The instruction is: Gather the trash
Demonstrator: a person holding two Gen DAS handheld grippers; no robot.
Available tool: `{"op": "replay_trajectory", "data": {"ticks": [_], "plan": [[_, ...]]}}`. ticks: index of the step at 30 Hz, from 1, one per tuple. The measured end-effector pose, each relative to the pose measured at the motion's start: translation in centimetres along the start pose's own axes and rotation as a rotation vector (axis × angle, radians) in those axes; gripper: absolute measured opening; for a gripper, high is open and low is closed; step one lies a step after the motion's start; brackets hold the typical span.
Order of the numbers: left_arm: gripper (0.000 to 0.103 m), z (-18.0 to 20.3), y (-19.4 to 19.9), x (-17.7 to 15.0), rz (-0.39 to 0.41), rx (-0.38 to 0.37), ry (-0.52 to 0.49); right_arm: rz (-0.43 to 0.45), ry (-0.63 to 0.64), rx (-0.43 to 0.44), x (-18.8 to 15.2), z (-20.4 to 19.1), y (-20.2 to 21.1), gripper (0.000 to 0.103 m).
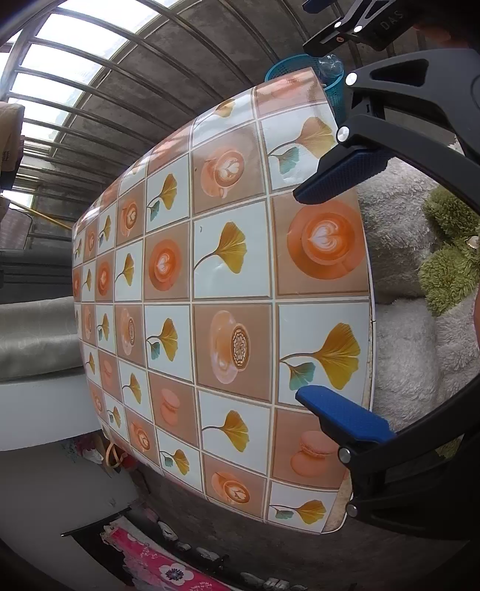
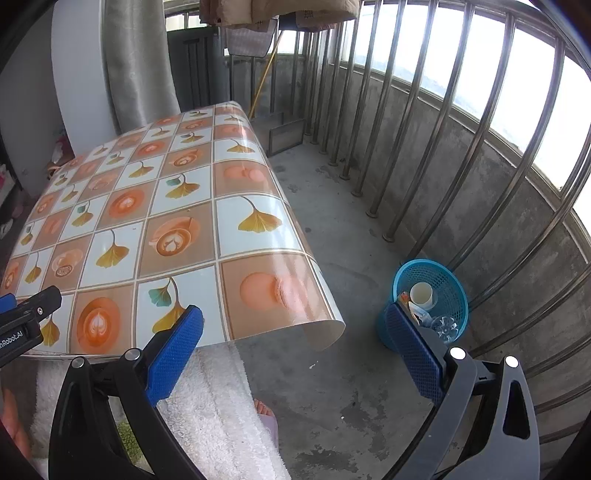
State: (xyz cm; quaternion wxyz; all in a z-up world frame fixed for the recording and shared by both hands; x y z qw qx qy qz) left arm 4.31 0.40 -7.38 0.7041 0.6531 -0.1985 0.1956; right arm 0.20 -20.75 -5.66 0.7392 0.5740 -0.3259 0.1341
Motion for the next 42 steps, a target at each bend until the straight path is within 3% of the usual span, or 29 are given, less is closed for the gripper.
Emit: {"op": "replay_trajectory", "data": {"ticks": [42], "plan": [[0.094, 0.55, -0.11, 0.2, 0.001, -0.005, -0.026, 0.004, 0.002, 0.001, 0.26, 0.16, -0.03, 0.097]]}}
Point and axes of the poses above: each gripper's, at about its wrist camera, not at the fingertips, and y roughly against the way its jaws point, z to its right, x to its top, the point moved 3 cm from there along -y, roughly the way its jaws point, and after that the axes turned 5 degrees about y, right-handed, at the moved point
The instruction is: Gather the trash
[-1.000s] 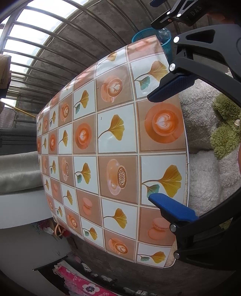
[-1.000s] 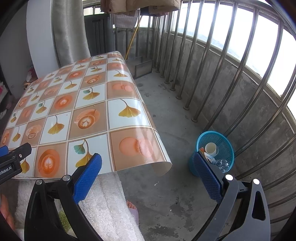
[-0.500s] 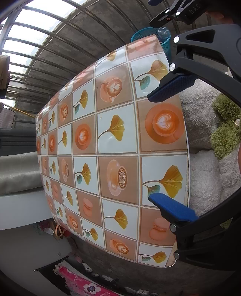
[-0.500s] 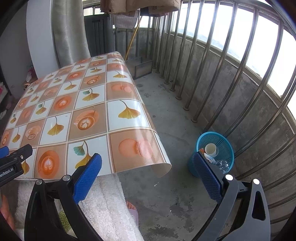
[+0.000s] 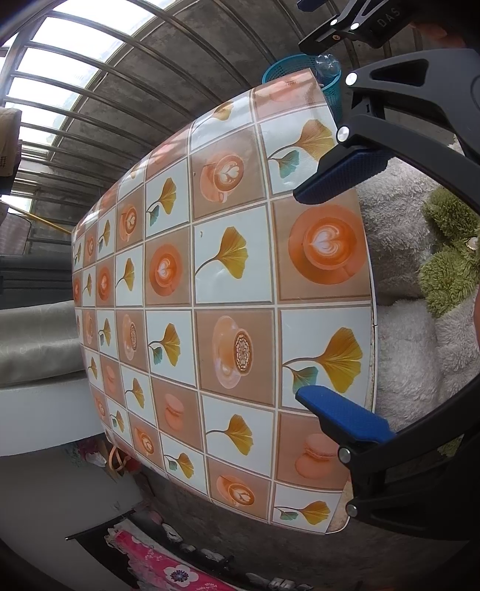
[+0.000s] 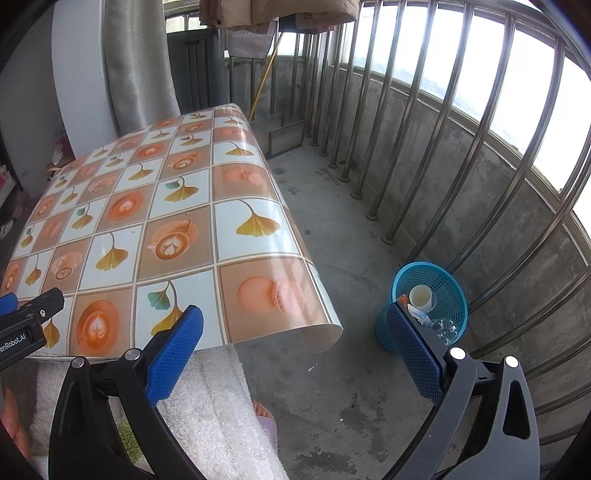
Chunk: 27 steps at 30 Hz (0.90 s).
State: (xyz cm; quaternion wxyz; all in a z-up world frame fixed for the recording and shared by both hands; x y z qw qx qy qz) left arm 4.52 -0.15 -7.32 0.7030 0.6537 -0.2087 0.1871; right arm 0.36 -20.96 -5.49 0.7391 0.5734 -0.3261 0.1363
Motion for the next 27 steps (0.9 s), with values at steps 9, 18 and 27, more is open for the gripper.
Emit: {"op": "replay_trajectory", "data": {"ticks": [9, 18, 27], "plan": [[0.094, -0.23, 0.09, -0.12, 0.001, 0.002, 0.003, 0.0, -0.002, 0.0, -0.05, -0.03, 0.05, 0.097], [0.094, -0.31, 0.06, -0.14, 0.0, 0.002, 0.003, 0.0, -0.003, -0.001, -0.09, -0.09, 0.06, 0.097], [0.094, -0.27, 0.05, -0.15, 0.0, 0.002, 0.003, 0.001, -0.004, -0.002, -0.13, -0.12, 0.06, 0.097]]}}
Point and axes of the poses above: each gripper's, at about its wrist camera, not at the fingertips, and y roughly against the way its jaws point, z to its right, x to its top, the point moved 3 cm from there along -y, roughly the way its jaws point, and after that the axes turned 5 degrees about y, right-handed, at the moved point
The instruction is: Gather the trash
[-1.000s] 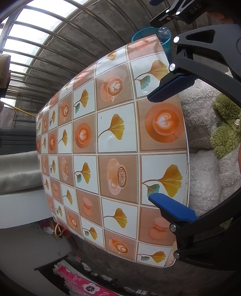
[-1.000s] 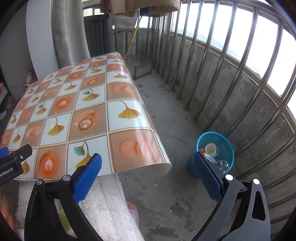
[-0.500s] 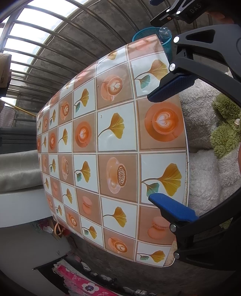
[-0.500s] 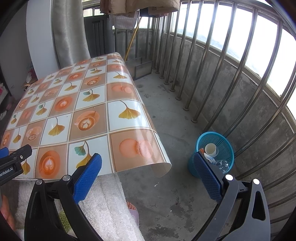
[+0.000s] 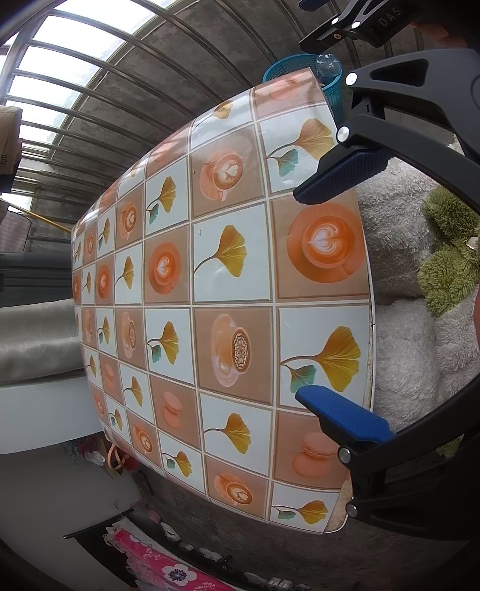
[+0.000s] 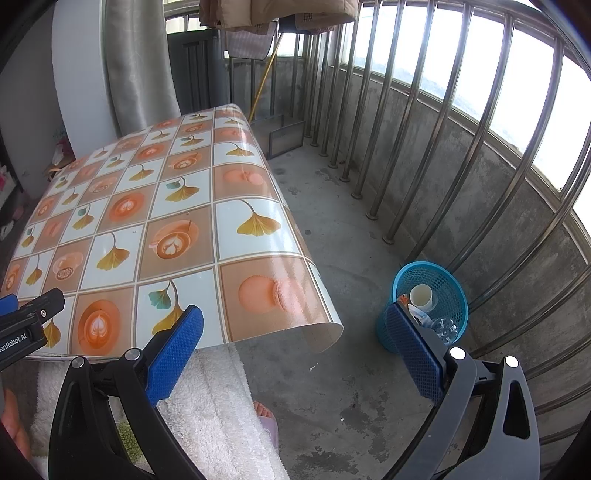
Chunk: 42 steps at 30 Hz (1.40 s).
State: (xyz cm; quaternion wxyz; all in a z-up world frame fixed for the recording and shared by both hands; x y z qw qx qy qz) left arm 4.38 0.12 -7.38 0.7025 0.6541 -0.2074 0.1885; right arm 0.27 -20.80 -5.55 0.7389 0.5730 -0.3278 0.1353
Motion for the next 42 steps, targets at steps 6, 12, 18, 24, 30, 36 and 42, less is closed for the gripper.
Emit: {"op": "replay_trajectory", "data": {"ticks": [6, 12, 18, 24, 30, 36, 42], "plan": [[0.094, -0.02, 0.0, 0.0, 0.0, -0.001, 0.0, 0.0, 0.0, 0.001, 0.01, 0.03, -0.02, 0.097], [0.094, 0.0, 0.01, 0.01, -0.001, 0.0, 0.0, 0.0, -0.001, 0.0, -0.03, 0.01, 0.0, 0.097], [0.094, -0.05, -0.01, 0.03, 0.0, -0.001, -0.001, 0.001, -0.001, 0.001, -0.05, 0.01, 0.01, 0.097], [0.094, -0.03, 0.0, 0.03, 0.0, 0.0, -0.001, 0.001, -0.002, 0.001, -0.07, -0.01, 0.01, 0.097], [0.094, -0.04, -0.02, 0.06, 0.0, 0.0, -0.001, 0.002, 0.0, 0.001, -0.03, -0.02, -0.01, 0.097], [0.094, -0.26, 0.04, 0.06, 0.0, 0.0, 0.002, 0.005, 0.001, 0.001, 0.38, -0.28, 0.14, 0.097], [0.094, -0.24, 0.02, 0.1, 0.001, 0.0, 0.001, 0.004, 0.0, 0.001, 0.33, -0.26, 0.09, 0.097]]}}
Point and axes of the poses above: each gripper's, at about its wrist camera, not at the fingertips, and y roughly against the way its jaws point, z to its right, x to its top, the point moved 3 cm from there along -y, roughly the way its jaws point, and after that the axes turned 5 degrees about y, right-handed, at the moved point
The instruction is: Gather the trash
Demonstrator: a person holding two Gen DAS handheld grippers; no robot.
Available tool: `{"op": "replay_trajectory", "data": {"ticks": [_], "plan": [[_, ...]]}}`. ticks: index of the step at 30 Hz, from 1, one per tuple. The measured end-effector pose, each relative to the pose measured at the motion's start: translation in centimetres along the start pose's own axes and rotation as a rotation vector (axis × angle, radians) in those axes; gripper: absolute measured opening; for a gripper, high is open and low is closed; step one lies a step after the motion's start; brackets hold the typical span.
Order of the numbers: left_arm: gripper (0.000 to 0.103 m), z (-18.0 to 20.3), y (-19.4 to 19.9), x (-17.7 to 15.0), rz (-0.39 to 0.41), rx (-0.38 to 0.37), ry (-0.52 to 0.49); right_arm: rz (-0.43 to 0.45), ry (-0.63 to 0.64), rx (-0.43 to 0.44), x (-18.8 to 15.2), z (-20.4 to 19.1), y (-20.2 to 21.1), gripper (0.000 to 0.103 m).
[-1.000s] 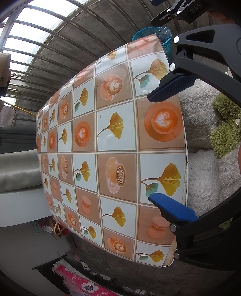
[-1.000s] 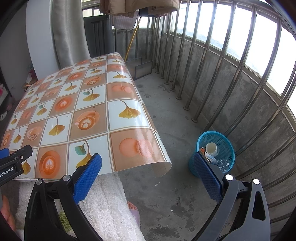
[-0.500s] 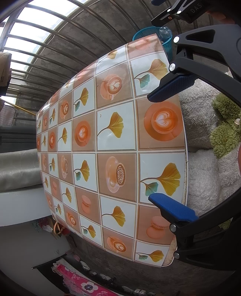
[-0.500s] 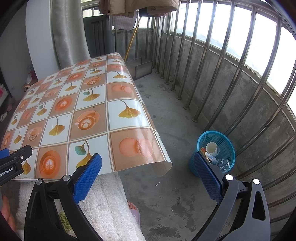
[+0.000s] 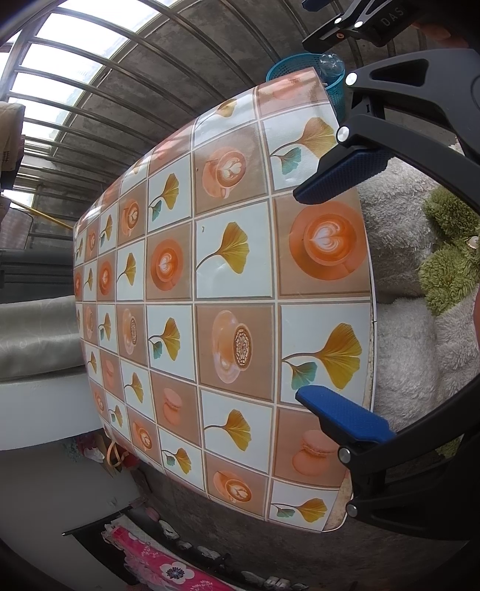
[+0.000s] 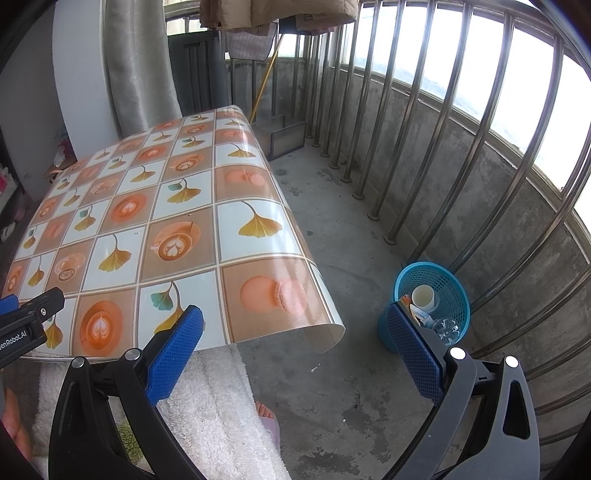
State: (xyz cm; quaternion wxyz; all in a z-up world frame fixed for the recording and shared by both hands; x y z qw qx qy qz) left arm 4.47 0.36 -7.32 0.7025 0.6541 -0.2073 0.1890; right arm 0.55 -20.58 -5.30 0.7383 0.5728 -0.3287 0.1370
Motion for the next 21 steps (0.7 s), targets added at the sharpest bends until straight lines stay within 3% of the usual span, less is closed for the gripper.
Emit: {"op": "replay_trajectory", "data": {"ticks": [21], "plan": [[0.094, -0.35, 0.0, -0.14, -0.004, 0.0, 0.003, 0.0, -0.003, 0.0, -0.11, -0.04, 0.01, 0.097]]}}
Point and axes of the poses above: each gripper's, at about its wrist camera, not at the fingertips, and y roughly against the way its jaws point, z to its right, x to its top, the point moved 3 cm from there along -y, roughly the way its jaws point, and after that the axes turned 5 degrees about y, right-handed, at the moved point
